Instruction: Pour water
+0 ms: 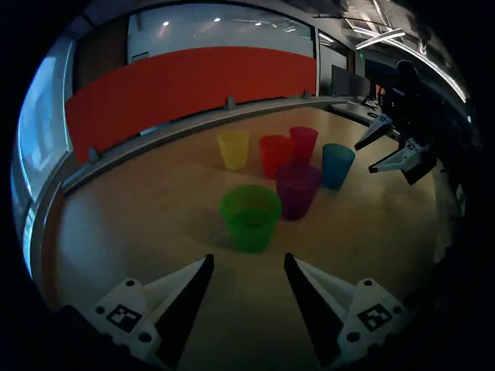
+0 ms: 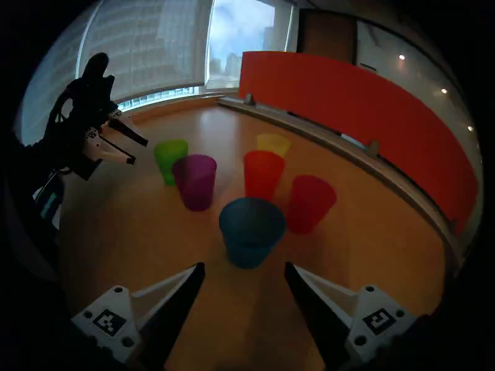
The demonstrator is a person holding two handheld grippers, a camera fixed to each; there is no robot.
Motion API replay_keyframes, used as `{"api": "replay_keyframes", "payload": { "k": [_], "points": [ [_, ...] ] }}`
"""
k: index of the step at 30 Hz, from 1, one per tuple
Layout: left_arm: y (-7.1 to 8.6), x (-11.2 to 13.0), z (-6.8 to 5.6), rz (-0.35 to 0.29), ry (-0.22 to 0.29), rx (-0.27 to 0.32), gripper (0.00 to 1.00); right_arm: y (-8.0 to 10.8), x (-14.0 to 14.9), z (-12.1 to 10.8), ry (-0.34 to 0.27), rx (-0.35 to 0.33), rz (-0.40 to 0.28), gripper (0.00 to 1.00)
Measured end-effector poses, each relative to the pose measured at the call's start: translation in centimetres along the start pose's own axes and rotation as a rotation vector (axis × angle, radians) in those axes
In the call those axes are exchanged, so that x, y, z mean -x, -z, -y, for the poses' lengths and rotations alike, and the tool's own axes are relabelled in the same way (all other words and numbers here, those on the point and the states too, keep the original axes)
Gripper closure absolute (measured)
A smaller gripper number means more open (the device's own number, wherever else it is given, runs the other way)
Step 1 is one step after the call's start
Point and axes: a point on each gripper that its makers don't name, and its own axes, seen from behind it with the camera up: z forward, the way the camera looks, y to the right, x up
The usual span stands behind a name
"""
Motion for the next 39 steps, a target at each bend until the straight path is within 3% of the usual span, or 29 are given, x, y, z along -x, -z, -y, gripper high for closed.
{"api": "replay_keyframes", "payload": {
  "k": [11, 23, 39],
  "points": [
    [2.5, -1.8, 1.5, -0.109, 0.040, -0.129, 0.16, 2.4, -0.2, -0.9, -0.034, 0.077, -0.086, 0.00],
    [4.9, -4.5, 3.4, -0.249, 0.077, -0.245, 0.16, 5.3, -2.6, -3.2, -0.056, 0.232, -0.214, 0.00],
    [6.8, -7.2, 4.2, -0.409, 0.119, -0.363, 0.16, 7.7, -4.5, -6.9, -0.202, 0.458, -0.411, 0.00]
  ]
}}
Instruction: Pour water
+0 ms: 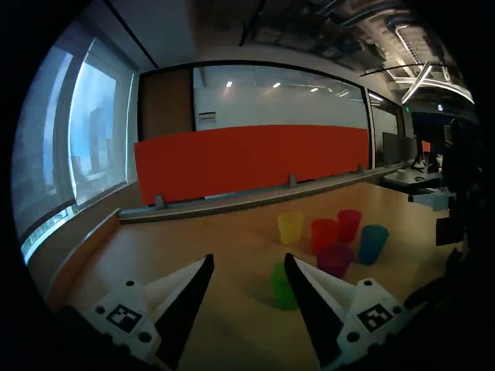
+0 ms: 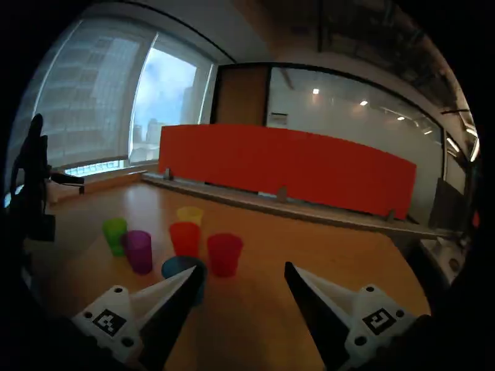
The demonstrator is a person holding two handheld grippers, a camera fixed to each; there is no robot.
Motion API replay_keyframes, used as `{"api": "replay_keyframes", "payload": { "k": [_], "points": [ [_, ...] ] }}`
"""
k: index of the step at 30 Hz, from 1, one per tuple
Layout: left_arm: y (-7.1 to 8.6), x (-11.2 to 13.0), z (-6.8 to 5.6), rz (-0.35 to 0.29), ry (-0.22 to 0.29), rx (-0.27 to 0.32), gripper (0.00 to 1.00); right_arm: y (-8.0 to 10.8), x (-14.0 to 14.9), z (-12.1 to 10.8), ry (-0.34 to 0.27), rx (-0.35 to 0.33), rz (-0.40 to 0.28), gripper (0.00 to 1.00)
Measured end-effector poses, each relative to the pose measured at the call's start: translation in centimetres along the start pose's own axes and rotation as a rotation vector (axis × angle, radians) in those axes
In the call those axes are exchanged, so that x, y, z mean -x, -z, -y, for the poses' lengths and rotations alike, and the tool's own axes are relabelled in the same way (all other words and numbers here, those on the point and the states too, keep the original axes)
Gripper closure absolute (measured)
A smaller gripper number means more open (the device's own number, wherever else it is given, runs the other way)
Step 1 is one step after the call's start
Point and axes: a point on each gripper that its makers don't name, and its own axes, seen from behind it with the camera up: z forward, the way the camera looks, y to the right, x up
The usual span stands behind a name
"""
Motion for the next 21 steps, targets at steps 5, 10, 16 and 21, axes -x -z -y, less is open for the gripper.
{"api": "replay_keyframes", "payload": {
  "k": [5, 10, 16, 21],
  "points": [
    [-0.1, -0.9, 0.0, -0.040, 0.041, -0.022, 0.16, 0.0, -0.9, -1.1, -0.028, 0.072, -0.048, 0.00],
    [-0.2, -1.6, -0.5, -0.070, 0.090, -0.023, 0.16, 0.4, -1.6, -2.6, -0.029, 0.167, -0.092, 0.00],
    [-0.3, -2.3, -0.5, -0.099, 0.106, -0.037, 0.16, 0.9, -1.9, -4.0, -0.035, 0.250, -0.123, 0.00],
    [-0.4, -2.8, -0.1, -0.126, 0.113, -0.063, 0.16, 1.0, -2.2, -4.7, -0.061, 0.277, -0.144, 0.00]
  ]
}}
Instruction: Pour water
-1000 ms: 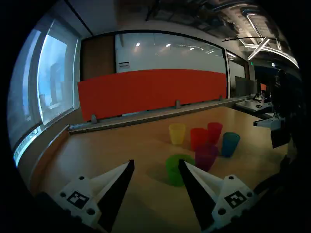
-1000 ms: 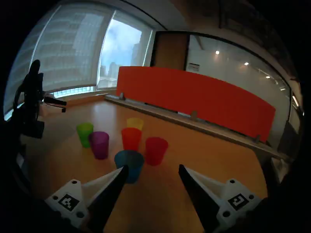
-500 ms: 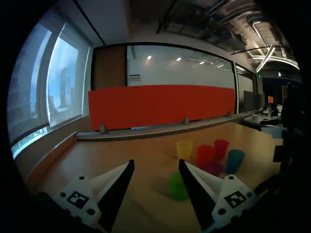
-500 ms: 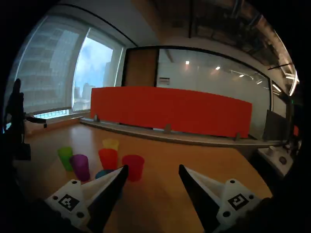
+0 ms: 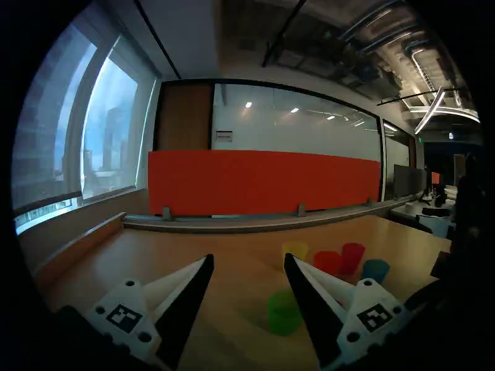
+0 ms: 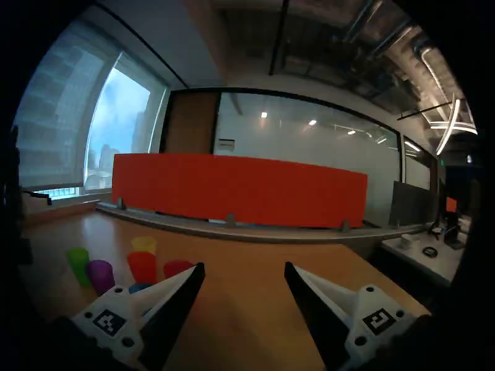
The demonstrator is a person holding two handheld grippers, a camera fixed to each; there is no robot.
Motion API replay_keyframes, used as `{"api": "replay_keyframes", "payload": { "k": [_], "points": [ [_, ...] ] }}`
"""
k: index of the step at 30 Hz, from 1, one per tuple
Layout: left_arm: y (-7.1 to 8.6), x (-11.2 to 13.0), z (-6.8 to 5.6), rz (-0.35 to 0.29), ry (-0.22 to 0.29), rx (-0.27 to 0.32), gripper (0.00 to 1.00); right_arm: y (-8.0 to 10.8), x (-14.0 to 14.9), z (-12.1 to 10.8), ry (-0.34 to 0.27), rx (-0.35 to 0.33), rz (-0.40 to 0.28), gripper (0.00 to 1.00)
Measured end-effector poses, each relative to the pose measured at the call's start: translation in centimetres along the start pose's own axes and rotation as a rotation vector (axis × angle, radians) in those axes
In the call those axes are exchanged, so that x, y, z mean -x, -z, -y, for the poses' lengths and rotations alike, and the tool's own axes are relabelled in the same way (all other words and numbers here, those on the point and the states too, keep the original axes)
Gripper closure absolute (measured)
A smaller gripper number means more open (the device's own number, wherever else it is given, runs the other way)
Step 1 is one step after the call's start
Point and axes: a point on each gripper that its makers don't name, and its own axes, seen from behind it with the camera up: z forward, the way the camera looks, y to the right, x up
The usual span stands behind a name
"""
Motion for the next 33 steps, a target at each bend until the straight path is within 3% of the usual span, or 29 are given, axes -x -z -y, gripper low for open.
{"api": "replay_keyframes", "payload": {
  "k": [14, 33],
  "points": [
    [-0.3, 0.5, 1.4, -0.061, -0.023, -0.092, 0.16, -0.4, -1.1, -0.9, -0.089, 0.022, -0.021, 0.00],
    [-0.4, 3.7, 4.1, -0.093, -0.076, -0.187, 0.16, -0.7, -1.9, -0.8, -0.091, 0.038, -0.002, 0.00]
  ]
}}
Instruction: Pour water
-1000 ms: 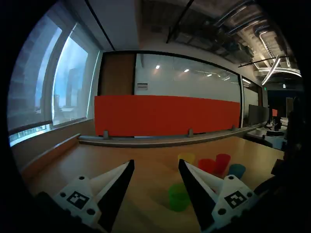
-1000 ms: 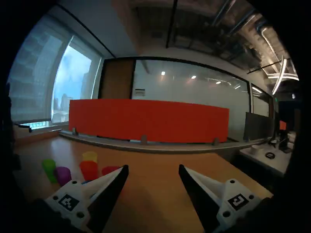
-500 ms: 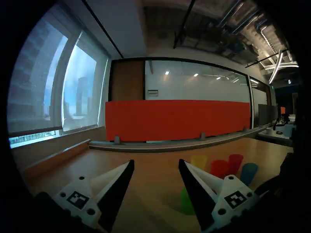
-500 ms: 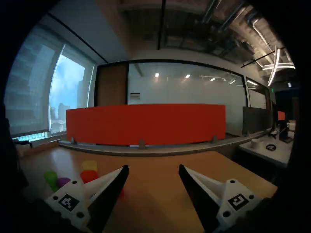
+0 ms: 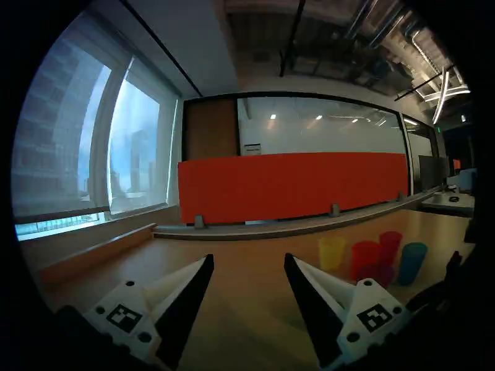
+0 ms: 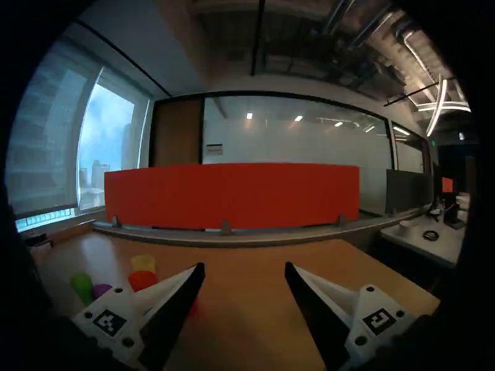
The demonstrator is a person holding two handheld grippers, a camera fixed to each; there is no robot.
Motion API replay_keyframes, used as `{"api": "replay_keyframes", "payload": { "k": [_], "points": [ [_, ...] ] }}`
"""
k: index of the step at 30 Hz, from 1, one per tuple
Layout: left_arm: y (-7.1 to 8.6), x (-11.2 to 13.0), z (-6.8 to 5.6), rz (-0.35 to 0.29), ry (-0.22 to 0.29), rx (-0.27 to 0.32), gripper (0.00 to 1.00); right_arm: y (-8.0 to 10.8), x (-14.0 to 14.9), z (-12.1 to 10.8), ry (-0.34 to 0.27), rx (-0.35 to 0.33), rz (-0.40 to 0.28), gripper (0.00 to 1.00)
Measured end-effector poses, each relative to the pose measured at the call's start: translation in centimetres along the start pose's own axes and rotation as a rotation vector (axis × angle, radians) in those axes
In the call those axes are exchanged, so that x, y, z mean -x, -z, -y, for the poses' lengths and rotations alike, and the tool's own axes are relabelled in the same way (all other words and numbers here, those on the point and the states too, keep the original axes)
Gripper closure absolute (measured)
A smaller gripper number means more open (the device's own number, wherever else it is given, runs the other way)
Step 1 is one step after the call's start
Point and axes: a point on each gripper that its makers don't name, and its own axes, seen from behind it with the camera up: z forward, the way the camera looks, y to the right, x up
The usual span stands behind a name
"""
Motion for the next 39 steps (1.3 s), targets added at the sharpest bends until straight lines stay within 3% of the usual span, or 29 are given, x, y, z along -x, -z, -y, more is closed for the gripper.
{"api": "replay_keyframes", "payload": {
  "k": [17, 39],
  "points": [
    [-0.3, 2.4, 1.2, 0.011, 0.020, -0.015, 0.16, -0.2, -0.1, 1.1, -0.016, -0.024, 0.018, 0.00],
    [-0.4, 3.5, 1.5, 0.034, 0.056, -0.011, 0.16, -0.4, -0.1, 0.8, -0.008, -0.019, 0.017, 0.00]
  ]
}}
